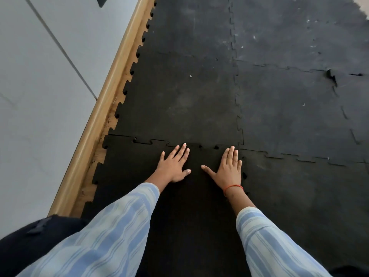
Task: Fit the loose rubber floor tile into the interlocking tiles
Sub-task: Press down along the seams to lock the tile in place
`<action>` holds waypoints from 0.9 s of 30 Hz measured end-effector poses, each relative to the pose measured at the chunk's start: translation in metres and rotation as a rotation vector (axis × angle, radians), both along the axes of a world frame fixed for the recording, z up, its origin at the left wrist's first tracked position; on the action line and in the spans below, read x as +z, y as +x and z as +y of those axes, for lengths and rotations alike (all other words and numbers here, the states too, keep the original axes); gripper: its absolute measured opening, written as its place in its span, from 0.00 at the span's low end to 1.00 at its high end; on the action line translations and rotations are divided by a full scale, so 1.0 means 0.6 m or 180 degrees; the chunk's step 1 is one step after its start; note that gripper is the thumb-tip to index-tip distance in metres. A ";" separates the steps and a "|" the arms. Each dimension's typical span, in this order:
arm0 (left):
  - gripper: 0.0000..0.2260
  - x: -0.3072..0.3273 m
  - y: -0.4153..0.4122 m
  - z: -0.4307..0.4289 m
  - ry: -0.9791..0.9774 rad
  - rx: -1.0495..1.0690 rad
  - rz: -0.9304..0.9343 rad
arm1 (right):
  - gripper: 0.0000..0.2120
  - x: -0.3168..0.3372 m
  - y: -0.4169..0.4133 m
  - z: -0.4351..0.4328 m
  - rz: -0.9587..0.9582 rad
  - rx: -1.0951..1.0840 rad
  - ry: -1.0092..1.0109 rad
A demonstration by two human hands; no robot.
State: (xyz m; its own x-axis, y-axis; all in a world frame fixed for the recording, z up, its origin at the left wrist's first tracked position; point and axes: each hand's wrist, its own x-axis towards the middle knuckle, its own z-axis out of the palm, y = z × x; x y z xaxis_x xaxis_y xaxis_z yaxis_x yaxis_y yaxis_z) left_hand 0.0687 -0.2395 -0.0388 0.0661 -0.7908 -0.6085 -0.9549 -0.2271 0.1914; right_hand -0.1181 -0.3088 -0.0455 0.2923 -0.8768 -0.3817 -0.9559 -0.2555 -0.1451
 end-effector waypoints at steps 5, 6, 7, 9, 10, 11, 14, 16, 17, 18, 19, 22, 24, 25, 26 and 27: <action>0.38 0.026 -0.024 -0.014 -0.0113 0.0097 -0.0214 | 0.58 0.012 0.003 -0.008 -0.0002 0.0062 0.0149; 0.39 0.030 -0.026 -0.019 -0.0221 0.0002 -0.0292 | 0.59 0.017 0.000 -0.014 -0.0003 0.0104 0.0163; 0.40 0.033 -0.028 -0.024 -0.0284 -0.0139 -0.0335 | 0.61 0.022 -0.003 -0.022 0.0006 0.0162 0.0166; 0.42 0.039 -0.028 -0.038 -0.0204 -0.0358 -0.0327 | 0.62 0.029 -0.011 -0.037 0.0044 0.0340 0.0206; 0.42 0.040 -0.029 -0.043 -0.0115 -0.0408 -0.0338 | 0.62 0.031 -0.015 -0.043 0.0071 0.0425 0.0255; 0.43 0.040 -0.030 -0.048 -0.0057 -0.0432 -0.0385 | 0.62 0.030 -0.018 -0.046 0.0098 0.0494 0.0296; 0.43 0.039 -0.038 -0.058 -0.0029 -0.0542 -0.0662 | 0.63 0.028 -0.018 -0.053 0.0124 0.0544 0.0276; 0.44 0.041 -0.041 -0.064 -0.0012 -0.0623 -0.0807 | 0.64 0.028 -0.014 -0.060 0.0164 0.0608 0.0180; 0.44 0.043 -0.043 -0.065 -0.0002 -0.0654 -0.0864 | 0.65 0.029 -0.012 -0.063 0.0197 0.0643 0.0167; 0.44 0.045 -0.043 -0.065 0.0001 -0.0673 -0.0912 | 0.65 0.030 -0.009 -0.067 0.0222 0.0659 0.0178; 0.44 0.046 -0.043 -0.063 0.0001 -0.0673 -0.0939 | 0.65 0.031 -0.005 -0.070 0.0235 0.0664 0.0198; 0.43 0.047 -0.046 -0.058 0.0014 -0.0672 -0.0976 | 0.65 0.026 -0.003 -0.073 0.0203 0.0671 0.0154; 0.44 0.051 -0.052 -0.062 -0.0009 -0.0735 -0.1088 | 0.64 0.023 -0.007 -0.070 0.0160 0.0669 0.0078; 0.44 0.054 -0.055 -0.064 -0.0033 -0.0774 -0.1156 | 0.64 0.022 -0.008 -0.070 0.0151 0.0671 0.0052; 0.45 0.056 -0.057 -0.066 -0.0060 -0.0811 -0.1213 | 0.64 0.022 -0.007 -0.070 0.0162 0.0678 0.0037; 0.45 0.057 -0.058 -0.066 -0.0074 -0.0836 -0.1237 | 0.64 0.023 -0.006 -0.070 0.0187 0.0684 0.0042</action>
